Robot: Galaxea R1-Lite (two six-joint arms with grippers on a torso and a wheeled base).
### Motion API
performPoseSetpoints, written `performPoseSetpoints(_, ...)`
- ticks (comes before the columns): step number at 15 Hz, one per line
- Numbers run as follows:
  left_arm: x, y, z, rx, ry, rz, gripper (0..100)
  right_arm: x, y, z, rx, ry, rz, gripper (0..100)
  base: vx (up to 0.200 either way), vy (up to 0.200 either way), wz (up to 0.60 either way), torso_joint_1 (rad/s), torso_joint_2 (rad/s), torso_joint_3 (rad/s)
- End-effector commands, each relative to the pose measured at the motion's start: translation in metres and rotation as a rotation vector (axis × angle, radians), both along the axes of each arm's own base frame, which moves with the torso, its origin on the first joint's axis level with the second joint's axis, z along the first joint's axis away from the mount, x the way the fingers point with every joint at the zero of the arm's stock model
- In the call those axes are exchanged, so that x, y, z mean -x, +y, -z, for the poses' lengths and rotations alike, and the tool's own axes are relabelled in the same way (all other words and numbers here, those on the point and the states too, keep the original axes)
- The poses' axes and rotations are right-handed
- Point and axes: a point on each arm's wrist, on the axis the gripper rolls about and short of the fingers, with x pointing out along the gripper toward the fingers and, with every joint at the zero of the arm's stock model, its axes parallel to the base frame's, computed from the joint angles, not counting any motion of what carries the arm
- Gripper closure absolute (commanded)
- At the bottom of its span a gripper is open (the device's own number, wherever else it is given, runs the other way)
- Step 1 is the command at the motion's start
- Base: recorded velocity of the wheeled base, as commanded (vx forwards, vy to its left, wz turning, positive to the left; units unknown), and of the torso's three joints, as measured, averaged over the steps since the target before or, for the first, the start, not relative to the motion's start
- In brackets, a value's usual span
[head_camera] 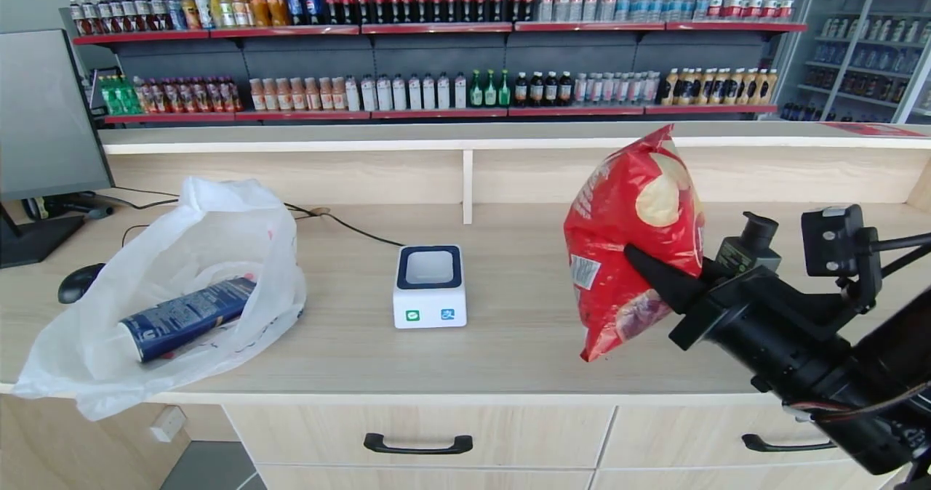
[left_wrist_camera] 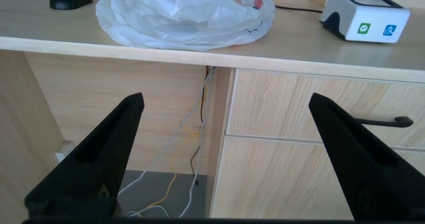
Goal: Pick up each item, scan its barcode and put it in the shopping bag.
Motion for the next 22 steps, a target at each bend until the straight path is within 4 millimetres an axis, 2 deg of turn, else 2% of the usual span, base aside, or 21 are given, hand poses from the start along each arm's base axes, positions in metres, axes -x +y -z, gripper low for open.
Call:
performPoseSetpoints(1, 0.0, 0.0, 0.0, 0.0, 0.0, 0.0, 0, 0.004, -0.006, -0.008, 0.013, -0.046, 0.021, 100, 0.0, 0.0, 0.0, 0.0, 0.0, 0.0)
performPoseSetpoints(4, 0.0, 0.0, 0.0, 0.0, 0.0, 0.0, 0, 0.007, -0.007, -0.005, 0.123, -0.097, 0.049, 100, 0.0, 0.0, 0.0, 0.0, 0.0, 0.0)
performPoseSetpoints(12, 0.0, 0.0, 0.0, -0.017, 0.0, 0.003, 0, 0.01, -0.016, -0.001, 0.14, -0.08, 0.081, 100, -0.025, 0.0, 0.0, 0.0, 0.0, 0.0)
performPoseSetpoints(18, 0.0, 0.0, 0.0, -0.009, 0.0, 0.002, 0, 0.023, -0.027, -0.004, 0.136, -0.09, 0.104, 100, 0.0, 0.2, 0.0, 0.004, 0.0, 0.002)
performPoseSetpoints(22, 0.0, 0.0, 0.0, -0.004, 0.0, 0.002, 0, 0.022, -0.027, -0.005, 0.145, -0.102, 0.108, 100, 0.0, 0.2, 0.0, 0.0, 0.0, 0.004)
